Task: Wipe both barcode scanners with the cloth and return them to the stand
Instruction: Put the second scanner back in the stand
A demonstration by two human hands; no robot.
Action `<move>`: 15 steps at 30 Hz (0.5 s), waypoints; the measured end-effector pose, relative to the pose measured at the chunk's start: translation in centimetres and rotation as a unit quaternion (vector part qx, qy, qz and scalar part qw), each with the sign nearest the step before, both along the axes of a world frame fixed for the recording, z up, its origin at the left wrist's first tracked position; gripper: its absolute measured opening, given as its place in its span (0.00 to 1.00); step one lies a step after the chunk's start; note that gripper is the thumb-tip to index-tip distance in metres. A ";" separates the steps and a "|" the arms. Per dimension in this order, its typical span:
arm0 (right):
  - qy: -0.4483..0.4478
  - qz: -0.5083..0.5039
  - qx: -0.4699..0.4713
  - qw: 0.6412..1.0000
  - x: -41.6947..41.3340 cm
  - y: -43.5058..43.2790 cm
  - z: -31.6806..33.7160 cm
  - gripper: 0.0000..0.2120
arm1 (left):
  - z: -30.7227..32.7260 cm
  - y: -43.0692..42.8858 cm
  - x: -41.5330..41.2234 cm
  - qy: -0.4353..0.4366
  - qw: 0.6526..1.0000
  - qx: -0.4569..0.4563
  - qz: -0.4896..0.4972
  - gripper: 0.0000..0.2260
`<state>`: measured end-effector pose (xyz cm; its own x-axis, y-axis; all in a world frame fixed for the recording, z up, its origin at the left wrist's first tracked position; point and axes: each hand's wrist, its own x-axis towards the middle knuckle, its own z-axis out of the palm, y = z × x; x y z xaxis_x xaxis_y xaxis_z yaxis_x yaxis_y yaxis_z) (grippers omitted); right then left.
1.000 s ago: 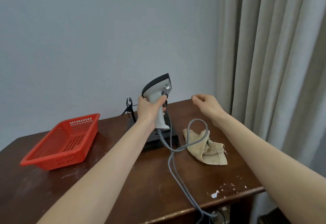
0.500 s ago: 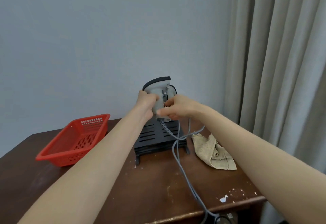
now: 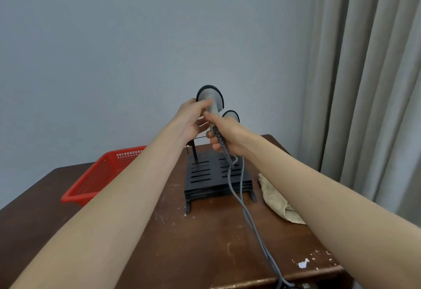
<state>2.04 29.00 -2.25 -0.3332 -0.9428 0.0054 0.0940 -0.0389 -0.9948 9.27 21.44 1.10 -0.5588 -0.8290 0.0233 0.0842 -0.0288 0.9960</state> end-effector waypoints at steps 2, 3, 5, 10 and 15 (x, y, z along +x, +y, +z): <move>-0.065 -0.028 -0.015 0.997 0.0 -0.9 0.5 0.13 | 0.1 -0.2 0.0 0.037 0.999 0.003 0.007 0.04; -0.094 -0.043 -0.019 0.994 0.0 -1.4 0.8 0.13 | 0.0 -0.5 0.1 0.055 0.998 0.000 0.013 0.05; -0.113 -0.075 -0.011 0.991 0.1 -2.3 1.1 0.13 | -0.8 -1.4 0.1 0.068 0.997 -0.020 0.038 0.07; 0.000 -0.138 0.034 0.990 0.3 -4.8 1.0 0.15 | -6.4 -5.8 1.0 -0.149 0.953 -0.192 0.183 0.22; 0.102 -0.138 0.056 0.984 0.2 -7.6 -0.8 0.15 | -12.0 -9.3 1.2 -0.297 0.906 -0.250 0.166 0.38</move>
<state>2.27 21.41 -3.08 -0.5788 -0.8154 -0.0001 -0.1069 0.0760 -0.9914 10.48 12.16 -10.86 -0.3165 -0.9230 0.2187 -0.5507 0.3665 0.7499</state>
